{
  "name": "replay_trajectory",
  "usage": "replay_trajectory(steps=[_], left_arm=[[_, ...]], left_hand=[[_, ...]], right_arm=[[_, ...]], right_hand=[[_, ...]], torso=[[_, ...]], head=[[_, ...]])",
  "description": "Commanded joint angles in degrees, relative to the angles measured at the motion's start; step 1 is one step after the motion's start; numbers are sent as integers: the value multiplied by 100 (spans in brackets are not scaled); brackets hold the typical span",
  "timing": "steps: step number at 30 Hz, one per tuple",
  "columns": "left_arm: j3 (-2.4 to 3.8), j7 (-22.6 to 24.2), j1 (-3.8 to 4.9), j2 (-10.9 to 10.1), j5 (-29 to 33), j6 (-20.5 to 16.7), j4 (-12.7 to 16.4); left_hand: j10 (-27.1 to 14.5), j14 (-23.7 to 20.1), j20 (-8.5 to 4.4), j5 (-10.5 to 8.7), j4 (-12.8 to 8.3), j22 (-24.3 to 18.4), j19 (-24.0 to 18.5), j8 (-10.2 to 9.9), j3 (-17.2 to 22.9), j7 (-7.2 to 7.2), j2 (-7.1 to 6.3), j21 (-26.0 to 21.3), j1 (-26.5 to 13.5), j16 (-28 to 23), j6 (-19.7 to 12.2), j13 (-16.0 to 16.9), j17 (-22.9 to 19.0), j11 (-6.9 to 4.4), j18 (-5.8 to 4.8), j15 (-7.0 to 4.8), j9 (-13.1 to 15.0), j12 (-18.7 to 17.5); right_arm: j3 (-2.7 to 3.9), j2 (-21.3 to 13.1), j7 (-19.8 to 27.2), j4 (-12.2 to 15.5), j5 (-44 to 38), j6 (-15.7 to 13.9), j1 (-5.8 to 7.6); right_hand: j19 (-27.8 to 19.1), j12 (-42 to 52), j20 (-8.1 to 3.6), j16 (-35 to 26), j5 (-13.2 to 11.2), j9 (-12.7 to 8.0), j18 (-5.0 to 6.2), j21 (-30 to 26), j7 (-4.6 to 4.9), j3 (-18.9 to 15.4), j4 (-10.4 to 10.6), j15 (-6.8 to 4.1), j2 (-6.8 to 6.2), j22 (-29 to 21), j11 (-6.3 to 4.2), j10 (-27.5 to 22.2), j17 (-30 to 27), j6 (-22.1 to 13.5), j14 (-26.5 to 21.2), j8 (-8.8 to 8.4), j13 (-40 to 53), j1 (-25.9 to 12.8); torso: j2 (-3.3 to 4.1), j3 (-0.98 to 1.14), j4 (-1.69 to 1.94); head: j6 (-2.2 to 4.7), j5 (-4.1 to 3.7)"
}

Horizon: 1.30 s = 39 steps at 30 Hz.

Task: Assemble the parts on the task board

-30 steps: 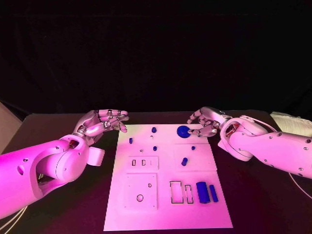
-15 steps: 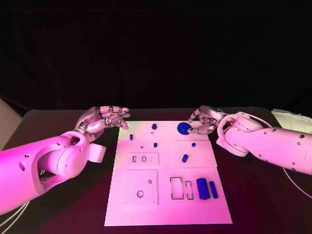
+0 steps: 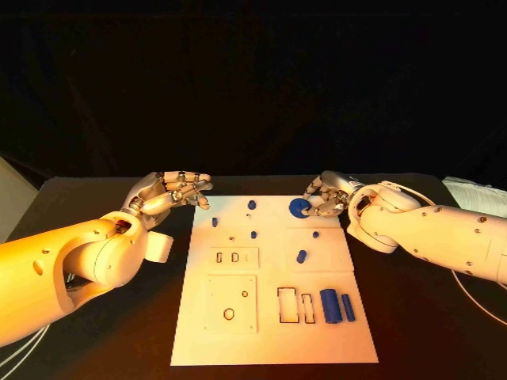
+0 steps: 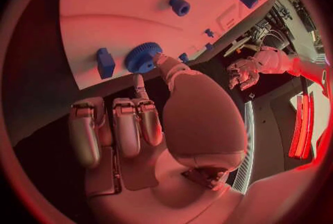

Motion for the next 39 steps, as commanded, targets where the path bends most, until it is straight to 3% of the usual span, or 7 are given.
replay_trajectory(steps=[1,11,26,39], left_arm=[[5,18,6,14,-24,111,5],[5,12,6,9,-25,108,3],[5,-11,7,-15,-28,109,34],[5,-22,7,-40,-30,116,56]], left_hand=[[-41,50,-3,-25,-18,7,-34,-11,-3,3,23,14,-16,36,-26,1,6,-3,65,-5,7,35],[-42,45,-3,-25,-19,10,-37,-11,-2,3,23,18,-16,38,-27,1,7,-3,64,-5,7,35],[-42,45,-3,-25,-19,10,-37,-11,-2,3,23,18,-16,38,-27,1,7,-3,64,-5,7,35],[-42,45,-3,-25,-19,10,-37,-11,-2,3,23,18,-16,38,-27,1,7,-3,64,-5,7,35]], right_arm=[[1,33,-72,-20,-8,138,-10],[1,118,-146,-87,-76,129,-17],[-3,221,-249,-168,-521,180,-49],[-8,233,-336,-13,-1137,-151,-81]], right_hand=[[589,20,34,31,15,-8,-37,20,-5,-29,-2,46,57,1508,36,600,1158,-37,517,18,1508,10],[589,20,35,30,12,-9,-37,20,-4,-36,0,47,63,1508,37,600,1151,-40,515,18,1508,20],[589,20,39,31,8,-13,-37,20,-1,-52,-25,50,89,1508,40,600,1151,-33,514,33,1508,144],[589,20,1,35,41,8,-37,20,-92,162,-58,-6,202,1508,-36,600,1162,288,515,195,1508,363]], torso=[[-12,-2,11],[-1,-8,5],[6,-3,-4],[1,6,-14]], head=[[-4,9],[-3,25],[-63,36],[-77,35]])
